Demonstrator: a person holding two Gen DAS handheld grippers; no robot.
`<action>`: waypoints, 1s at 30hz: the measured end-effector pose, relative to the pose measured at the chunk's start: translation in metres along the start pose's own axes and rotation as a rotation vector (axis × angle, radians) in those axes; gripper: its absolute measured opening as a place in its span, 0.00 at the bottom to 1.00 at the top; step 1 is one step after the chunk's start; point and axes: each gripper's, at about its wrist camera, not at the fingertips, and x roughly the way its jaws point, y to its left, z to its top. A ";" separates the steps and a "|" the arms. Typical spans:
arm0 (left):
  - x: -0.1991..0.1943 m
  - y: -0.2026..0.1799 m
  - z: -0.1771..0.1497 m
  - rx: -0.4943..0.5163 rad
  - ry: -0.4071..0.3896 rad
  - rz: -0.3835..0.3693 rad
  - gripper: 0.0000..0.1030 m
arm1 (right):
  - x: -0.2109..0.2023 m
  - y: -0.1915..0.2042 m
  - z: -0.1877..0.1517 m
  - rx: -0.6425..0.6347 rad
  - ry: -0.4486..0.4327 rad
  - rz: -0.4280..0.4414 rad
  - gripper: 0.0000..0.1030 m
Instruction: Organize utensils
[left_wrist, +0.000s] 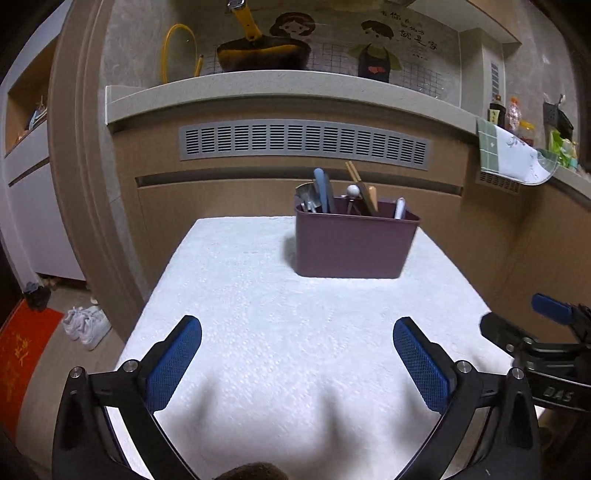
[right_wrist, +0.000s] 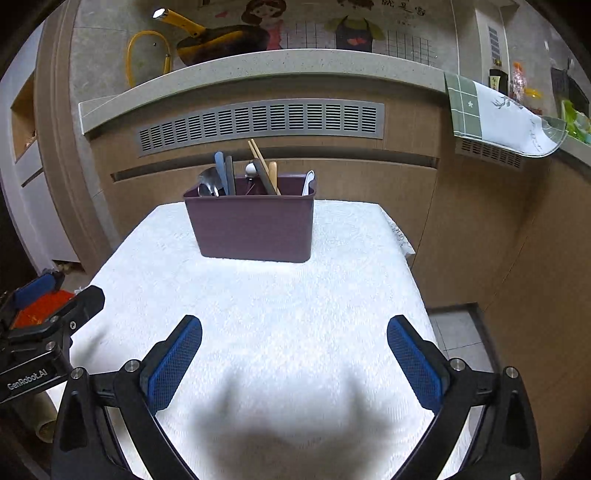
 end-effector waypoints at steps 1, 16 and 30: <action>-0.002 -0.002 -0.001 0.006 0.002 0.002 1.00 | -0.002 0.000 0.000 -0.002 -0.010 -0.012 0.97; -0.008 -0.010 -0.001 0.015 0.013 0.003 1.00 | -0.016 -0.008 -0.002 0.009 -0.044 -0.018 0.97; -0.009 -0.012 0.000 0.013 0.018 -0.002 1.00 | -0.019 -0.007 -0.004 0.004 -0.053 -0.016 0.97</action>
